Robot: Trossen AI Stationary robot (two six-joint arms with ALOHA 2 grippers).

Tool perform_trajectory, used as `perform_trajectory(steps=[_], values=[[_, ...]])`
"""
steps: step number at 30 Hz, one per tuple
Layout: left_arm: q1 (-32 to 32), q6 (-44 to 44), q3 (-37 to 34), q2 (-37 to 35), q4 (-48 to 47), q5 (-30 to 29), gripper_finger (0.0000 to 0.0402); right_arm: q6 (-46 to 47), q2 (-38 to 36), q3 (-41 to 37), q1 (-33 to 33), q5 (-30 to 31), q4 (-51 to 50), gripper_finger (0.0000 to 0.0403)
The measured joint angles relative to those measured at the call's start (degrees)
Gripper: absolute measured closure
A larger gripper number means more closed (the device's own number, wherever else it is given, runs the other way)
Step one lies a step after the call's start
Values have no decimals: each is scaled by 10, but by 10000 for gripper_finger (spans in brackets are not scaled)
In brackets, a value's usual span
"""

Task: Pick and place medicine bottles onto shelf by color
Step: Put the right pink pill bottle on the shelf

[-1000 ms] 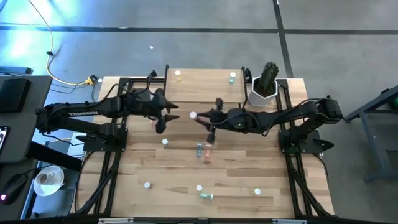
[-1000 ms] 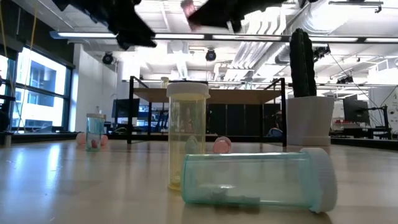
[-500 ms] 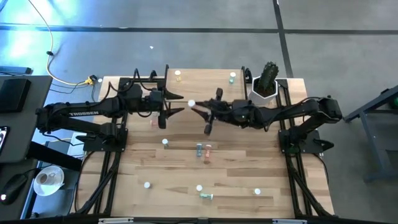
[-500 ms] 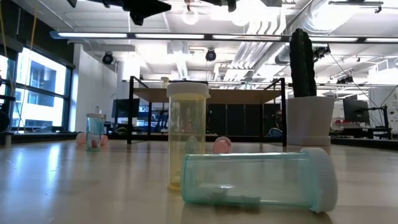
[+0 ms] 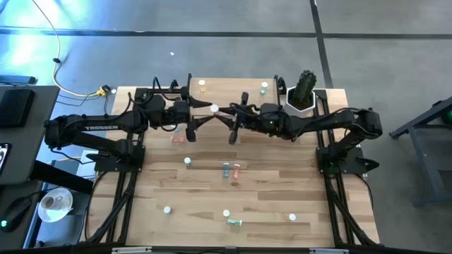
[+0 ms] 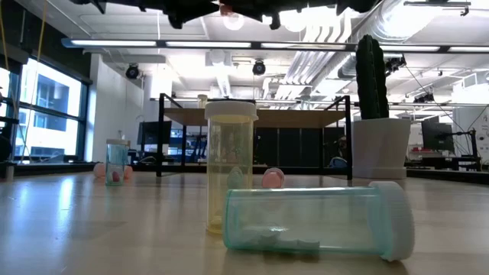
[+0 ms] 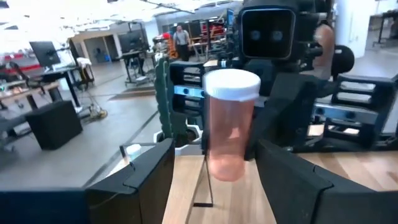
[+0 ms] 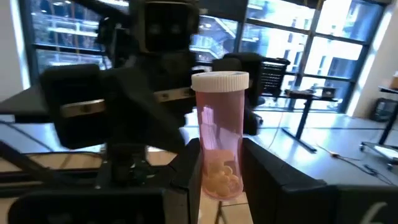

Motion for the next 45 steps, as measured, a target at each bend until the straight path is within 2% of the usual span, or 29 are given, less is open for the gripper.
perform_trajectory(steps=[9,14,28,39,45], values=[[-7,-56,0,1,4,10,190,13,0,0,6,-40,-13,323],[-17,-57,0,2,19,11,190,40,0,0,7,-60,-10,323],[-25,-57,0,2,26,11,194,59,0,0,9,-69,-6,323],[-25,-56,0,2,26,16,288,60,0,0,9,-65,-9,323],[-25,-53,0,2,26,34,315,60,0,0,9,-66,-11,323]])
